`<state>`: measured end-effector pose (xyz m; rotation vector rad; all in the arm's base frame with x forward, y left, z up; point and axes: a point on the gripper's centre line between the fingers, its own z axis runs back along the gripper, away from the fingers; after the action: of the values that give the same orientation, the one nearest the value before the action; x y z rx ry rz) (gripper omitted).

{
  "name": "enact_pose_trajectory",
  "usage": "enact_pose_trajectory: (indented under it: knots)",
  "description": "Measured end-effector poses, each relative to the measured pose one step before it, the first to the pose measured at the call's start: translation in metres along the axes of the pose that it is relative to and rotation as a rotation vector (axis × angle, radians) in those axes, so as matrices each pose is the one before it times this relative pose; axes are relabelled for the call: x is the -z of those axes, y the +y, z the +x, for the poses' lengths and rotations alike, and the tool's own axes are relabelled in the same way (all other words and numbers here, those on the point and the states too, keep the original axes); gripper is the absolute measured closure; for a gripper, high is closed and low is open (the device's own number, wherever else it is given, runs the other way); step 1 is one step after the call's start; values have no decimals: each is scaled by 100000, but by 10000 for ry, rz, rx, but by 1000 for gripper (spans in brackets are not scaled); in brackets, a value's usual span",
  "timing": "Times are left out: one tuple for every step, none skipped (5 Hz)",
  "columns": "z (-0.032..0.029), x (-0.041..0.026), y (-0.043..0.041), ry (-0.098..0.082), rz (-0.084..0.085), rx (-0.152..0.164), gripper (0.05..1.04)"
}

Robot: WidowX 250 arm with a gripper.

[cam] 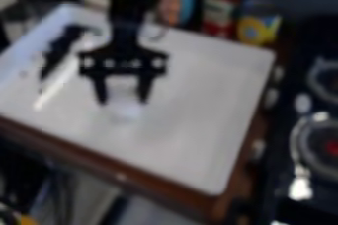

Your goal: Sweep into pile

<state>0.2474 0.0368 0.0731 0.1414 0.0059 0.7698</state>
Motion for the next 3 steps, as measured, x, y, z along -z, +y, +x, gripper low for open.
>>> enact_pose_trajectory:
  knots:
    - [-449,-2129,317,-411,-991,-2501,346]
    - [1137,-766,2261,14,-506,-2523,346]
    - [2073,-68,2875,407,-678,-2451,346]
